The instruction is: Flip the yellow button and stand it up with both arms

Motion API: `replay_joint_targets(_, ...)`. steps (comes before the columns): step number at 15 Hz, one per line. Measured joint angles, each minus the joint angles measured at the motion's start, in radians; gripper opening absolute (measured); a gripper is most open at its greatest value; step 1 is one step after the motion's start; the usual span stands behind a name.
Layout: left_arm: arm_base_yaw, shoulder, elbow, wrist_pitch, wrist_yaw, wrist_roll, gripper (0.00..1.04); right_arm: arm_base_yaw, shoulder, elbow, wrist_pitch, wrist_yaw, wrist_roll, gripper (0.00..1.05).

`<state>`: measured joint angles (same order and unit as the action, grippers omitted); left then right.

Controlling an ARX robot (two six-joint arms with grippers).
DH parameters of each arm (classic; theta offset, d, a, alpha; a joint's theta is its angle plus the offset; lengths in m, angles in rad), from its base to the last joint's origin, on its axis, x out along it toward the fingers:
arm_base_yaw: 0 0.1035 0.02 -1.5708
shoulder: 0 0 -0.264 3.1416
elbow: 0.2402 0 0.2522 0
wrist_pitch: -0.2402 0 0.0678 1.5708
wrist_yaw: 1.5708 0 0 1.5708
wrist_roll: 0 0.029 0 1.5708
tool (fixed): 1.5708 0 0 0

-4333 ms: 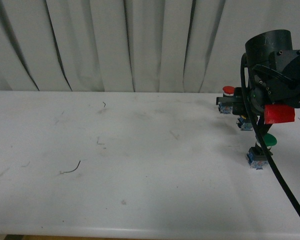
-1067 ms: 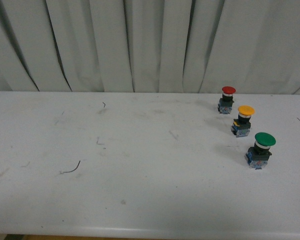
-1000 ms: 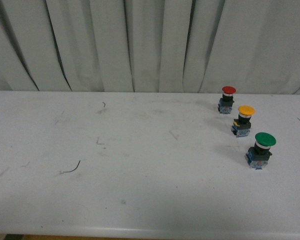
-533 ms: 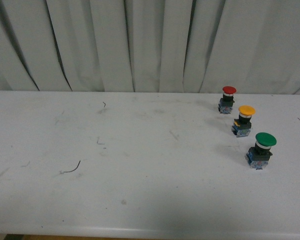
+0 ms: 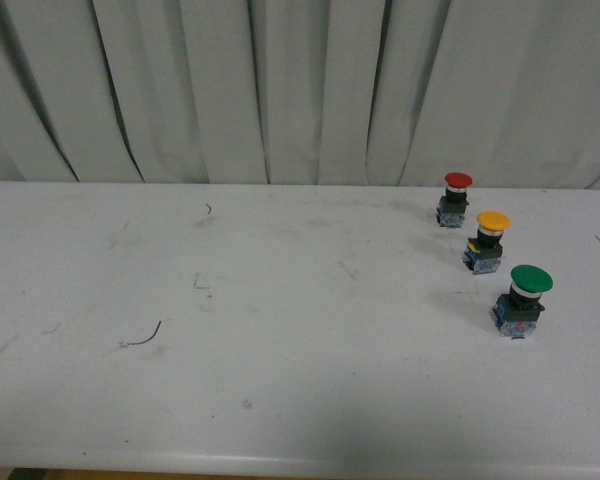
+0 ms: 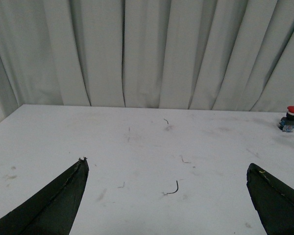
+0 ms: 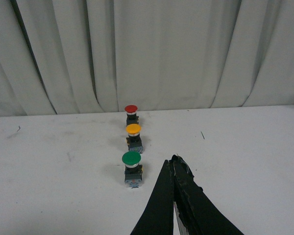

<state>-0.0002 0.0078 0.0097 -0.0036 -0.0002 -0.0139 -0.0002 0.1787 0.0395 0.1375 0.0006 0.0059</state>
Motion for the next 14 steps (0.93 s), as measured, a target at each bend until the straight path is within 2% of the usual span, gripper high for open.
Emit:
replay_joint_targets(1, 0.000, 0.000, 0.000, 0.000, 0.000, 0.000, 0.98, 0.000, -0.122, -0.029, -0.131, -0.001, 0.000, 0.02)
replay_joint_targets(8, 0.000, 0.000, 0.000, 0.000, 0.000, 0.000, 0.98, 0.000, -0.175, -0.027, -0.140, -0.001, -0.002, 0.02)
replay_joint_targets(9, 0.000, 0.000, 0.000, 0.000, 0.000, 0.000, 0.98, 0.000, -0.175, -0.027, -0.140, -0.001, -0.003, 0.20)
replay_joint_targets(14, 0.000, 0.000, 0.000, 0.000, 0.000, 0.000, 0.98, 0.000, -0.175, -0.027, -0.140, -0.001, -0.003, 0.84)
